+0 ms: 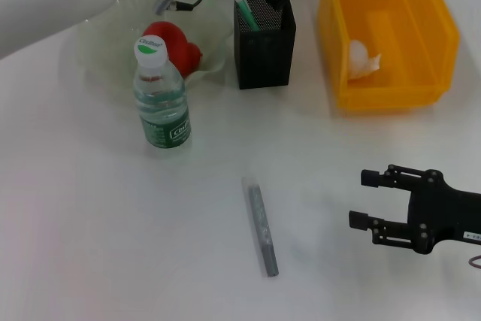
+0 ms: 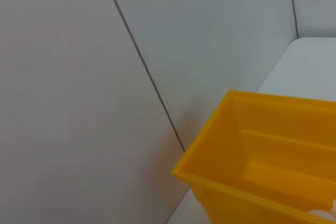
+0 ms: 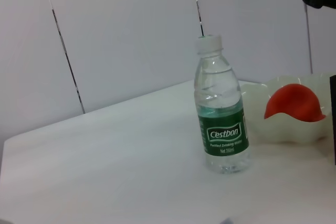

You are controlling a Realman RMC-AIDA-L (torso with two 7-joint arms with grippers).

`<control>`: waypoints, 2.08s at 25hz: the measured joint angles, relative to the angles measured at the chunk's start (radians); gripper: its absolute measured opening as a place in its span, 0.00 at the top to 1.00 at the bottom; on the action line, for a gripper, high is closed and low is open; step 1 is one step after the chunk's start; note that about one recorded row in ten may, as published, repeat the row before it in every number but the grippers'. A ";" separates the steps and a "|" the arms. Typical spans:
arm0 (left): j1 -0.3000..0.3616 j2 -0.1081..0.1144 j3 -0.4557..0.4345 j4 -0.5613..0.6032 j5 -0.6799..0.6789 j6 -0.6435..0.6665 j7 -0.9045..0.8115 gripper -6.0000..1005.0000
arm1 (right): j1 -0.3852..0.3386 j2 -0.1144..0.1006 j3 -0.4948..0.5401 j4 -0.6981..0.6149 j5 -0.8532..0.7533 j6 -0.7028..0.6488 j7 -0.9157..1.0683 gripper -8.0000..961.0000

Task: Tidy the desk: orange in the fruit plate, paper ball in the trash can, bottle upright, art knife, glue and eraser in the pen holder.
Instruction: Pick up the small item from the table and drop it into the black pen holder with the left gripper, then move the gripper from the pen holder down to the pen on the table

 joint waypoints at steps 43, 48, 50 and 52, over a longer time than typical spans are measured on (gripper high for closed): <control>0.508 0.016 -0.485 -0.015 -1.365 0.823 1.275 0.20 | -0.001 0.003 0.110 -0.317 -0.008 -0.151 0.485 0.25; 0.469 0.021 -0.582 -0.476 -1.255 0.926 1.632 0.20 | 0.095 0.002 0.090 -0.564 -0.109 -0.268 0.869 0.25; 0.463 0.023 -0.603 -0.560 -1.229 0.925 1.693 0.20 | 0.154 0.003 0.042 -0.636 -0.152 -0.294 1.003 0.25; 0.467 0.024 -0.646 -0.757 -1.180 0.906 1.851 0.20 | 0.179 0.003 0.009 -0.660 -0.171 -0.291 1.062 0.25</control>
